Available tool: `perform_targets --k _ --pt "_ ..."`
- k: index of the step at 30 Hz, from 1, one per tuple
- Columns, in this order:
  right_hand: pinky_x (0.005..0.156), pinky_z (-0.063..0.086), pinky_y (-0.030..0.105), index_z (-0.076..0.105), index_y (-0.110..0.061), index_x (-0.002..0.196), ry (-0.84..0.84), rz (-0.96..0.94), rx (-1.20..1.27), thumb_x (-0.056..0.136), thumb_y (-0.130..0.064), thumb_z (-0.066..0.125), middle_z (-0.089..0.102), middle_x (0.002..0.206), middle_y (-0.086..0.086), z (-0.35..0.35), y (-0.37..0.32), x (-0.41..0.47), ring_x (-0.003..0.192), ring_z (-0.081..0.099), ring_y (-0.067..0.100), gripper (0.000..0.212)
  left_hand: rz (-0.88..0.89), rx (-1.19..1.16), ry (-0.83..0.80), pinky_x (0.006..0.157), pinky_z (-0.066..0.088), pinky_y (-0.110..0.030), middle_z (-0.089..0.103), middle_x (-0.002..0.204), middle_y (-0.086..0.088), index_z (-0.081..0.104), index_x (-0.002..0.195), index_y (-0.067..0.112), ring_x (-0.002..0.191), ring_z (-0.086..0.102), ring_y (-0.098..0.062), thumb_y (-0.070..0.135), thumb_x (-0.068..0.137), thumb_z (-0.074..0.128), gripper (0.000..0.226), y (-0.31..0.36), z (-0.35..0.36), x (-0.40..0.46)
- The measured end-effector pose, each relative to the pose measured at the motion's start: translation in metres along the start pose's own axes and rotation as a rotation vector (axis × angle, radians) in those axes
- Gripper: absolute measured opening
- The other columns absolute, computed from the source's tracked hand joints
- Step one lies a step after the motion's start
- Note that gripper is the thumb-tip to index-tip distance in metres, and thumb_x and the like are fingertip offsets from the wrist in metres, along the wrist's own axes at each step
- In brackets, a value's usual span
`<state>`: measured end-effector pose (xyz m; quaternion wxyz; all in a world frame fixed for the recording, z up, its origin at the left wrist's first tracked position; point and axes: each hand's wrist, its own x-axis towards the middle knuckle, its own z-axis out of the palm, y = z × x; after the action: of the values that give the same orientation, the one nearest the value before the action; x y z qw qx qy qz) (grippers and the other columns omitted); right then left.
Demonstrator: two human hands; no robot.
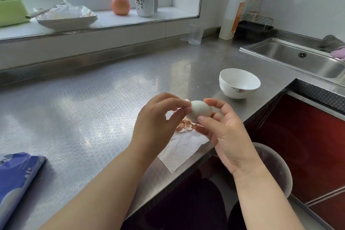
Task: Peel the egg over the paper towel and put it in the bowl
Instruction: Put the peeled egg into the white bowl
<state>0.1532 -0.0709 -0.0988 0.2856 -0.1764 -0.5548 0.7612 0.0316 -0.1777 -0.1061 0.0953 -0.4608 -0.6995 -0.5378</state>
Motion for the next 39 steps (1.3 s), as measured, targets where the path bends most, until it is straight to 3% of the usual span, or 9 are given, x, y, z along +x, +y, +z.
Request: perform_targets --k 4,12,16,21,24,28,32,34,39 --pt "0.077 0.053 0.031 0.057 -0.019 0.11 0.01 0.006 -0.014 0.085 0.003 0.062 0.068 0.108 0.015 0.0 0.0 0.0 0.092 0.065 0.022 0.034 -0.048 -0.005 0.01 0.072 0.045 -0.016 0.068 0.086 0.012 0.075 0.088 0.022 0.08 0.063 -0.005 0.022 0.085 0.073 0.004 0.003 0.002 0.0" --pt "0.063 0.054 0.024 0.056 -0.015 0.113 0.115 0.013 0.095 0.085 -0.009 0.065 0.072 0.099 0.01 -0.01 -0.017 0.013 0.077 0.068 0.019 0.03 -0.217 0.007 -0.013 0.063 0.048 -0.026 0.061 0.063 0.012 0.065 0.077 0.02 0.067 0.061 -0.009 0.046 0.094 0.051 0.034 0.007 0.0 -0.001" --pt "0.068 0.055 0.031 0.056 -0.024 0.103 0.377 -0.205 -0.335 0.084 -0.02 0.068 0.068 0.103 0.008 -0.034 -0.052 0.056 0.075 0.066 0.017 0.023 -0.199 0.115 -0.039 0.073 0.05 -0.026 0.065 0.087 0.015 0.067 0.1 0.026 0.082 0.06 -0.004 0.03 0.096 0.057 0.011 0.002 0.003 -0.002" --pt "0.068 0.044 0.032 0.049 -0.026 0.105 0.529 -0.128 -1.104 0.081 -0.032 0.061 0.057 0.086 -0.004 -0.062 -0.079 0.109 0.078 0.056 0.02 0.027 -0.225 0.216 -0.095 0.089 0.043 -0.028 0.059 0.103 0.021 0.058 0.119 0.036 0.102 0.052 -0.006 0.021 0.092 0.061 0.031 -0.004 0.003 -0.003" --pt "0.092 0.04 0.042 0.05 -0.025 0.105 0.498 0.018 -1.408 0.082 -0.031 0.053 0.06 0.087 -0.002 -0.073 -0.073 0.131 0.087 0.052 0.026 0.024 -0.275 0.266 -0.102 0.09 0.046 -0.034 0.062 0.101 0.019 0.062 0.115 0.032 0.102 0.054 -0.01 0.029 0.094 0.057 0.021 -0.007 0.001 -0.002" --pt "0.093 0.034 0.04 0.061 -0.026 0.11 0.366 0.23 -1.661 0.084 -0.034 0.052 0.065 0.108 0.003 -0.08 -0.069 0.149 0.11 0.055 0.03 0.028 -0.329 0.271 -0.087 0.087 0.047 -0.034 0.061 0.094 0.022 0.065 0.106 0.033 0.099 0.057 -0.011 0.031 0.095 0.055 0.015 -0.011 -0.004 -0.002" --pt "0.095 0.035 0.041 0.066 -0.026 0.113 0.397 -0.073 -1.725 0.091 -0.032 0.052 0.057 0.122 0.01 -0.064 -0.063 0.153 0.118 0.047 0.032 0.027 -0.378 0.269 -0.074 0.084 0.049 -0.035 0.062 0.093 0.022 0.067 0.099 0.034 0.095 0.057 -0.01 0.033 0.094 0.055 0.013 -0.015 -0.007 0.001" --pt "0.088 0.043 0.039 0.071 -0.02 0.105 0.236 -0.247 -1.595 0.092 -0.026 0.053 0.063 0.113 0.008 -0.044 -0.053 0.151 0.108 0.055 0.031 0.023 -0.394 0.273 -0.07 0.084 0.049 -0.034 0.063 0.093 0.021 0.067 0.098 0.034 0.093 0.057 -0.01 0.033 0.094 0.054 0.013 -0.015 -0.008 0.002" --pt "0.072 0.05 0.033 0.072 -0.013 0.096 0.092 -0.076 -1.643 0.089 -0.014 0.057 0.072 0.1 0.009 -0.008 -0.008 0.172 0.091 0.065 0.03 0.016 -0.441 0.3 -0.056 0.084 0.05 -0.039 0.066 0.096 0.017 0.069 0.098 0.03 0.095 0.059 -0.013 0.032 0.094 0.055 0.015 -0.017 -0.015 0.004"
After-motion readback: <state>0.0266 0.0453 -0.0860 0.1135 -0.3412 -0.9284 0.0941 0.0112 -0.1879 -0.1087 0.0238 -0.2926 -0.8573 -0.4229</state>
